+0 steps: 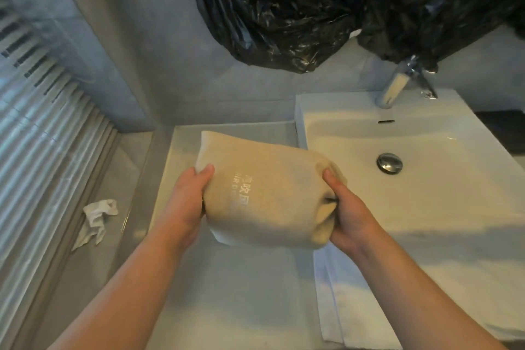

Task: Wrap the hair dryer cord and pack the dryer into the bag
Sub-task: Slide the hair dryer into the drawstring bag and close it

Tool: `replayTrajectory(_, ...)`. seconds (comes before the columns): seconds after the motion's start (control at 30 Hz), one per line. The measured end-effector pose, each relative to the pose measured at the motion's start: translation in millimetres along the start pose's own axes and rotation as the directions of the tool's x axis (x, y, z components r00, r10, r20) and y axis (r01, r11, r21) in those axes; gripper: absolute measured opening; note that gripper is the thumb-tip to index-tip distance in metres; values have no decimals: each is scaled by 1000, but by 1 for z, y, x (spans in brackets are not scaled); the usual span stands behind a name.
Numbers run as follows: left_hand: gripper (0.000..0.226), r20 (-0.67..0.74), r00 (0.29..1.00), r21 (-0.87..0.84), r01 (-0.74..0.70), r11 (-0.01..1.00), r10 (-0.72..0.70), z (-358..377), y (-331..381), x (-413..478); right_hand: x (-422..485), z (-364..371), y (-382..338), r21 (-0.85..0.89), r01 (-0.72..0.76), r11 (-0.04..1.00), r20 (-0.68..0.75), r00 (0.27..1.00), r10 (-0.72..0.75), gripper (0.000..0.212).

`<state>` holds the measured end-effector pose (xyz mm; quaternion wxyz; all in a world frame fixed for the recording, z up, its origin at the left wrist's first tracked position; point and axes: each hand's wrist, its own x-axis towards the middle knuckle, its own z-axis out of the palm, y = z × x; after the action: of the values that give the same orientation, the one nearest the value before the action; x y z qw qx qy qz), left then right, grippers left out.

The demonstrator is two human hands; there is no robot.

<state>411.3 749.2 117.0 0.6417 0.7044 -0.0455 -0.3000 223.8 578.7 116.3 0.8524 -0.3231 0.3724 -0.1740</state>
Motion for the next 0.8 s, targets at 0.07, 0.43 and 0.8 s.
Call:
replayTrajectory(0.07, 17, 73, 997, -21, -35, 999, 36, 10, -1, -23, -24, -13, -7, 11, 27, 1000, -14, 1000, -27, 28)
replayTrajectory(0.43, 22, 268, 958, 0, -104, 995, 100, 90, -19, -129, -160, -112, -26, 61, 183, 981, -144, 974, -173, 31)
replayTrajectory(0.8, 23, 420, 904, -3, -88, 996, 81, 177, -35, -194, -234, -195, -45, 97, 294, 951, -274, 926, -259, 47)
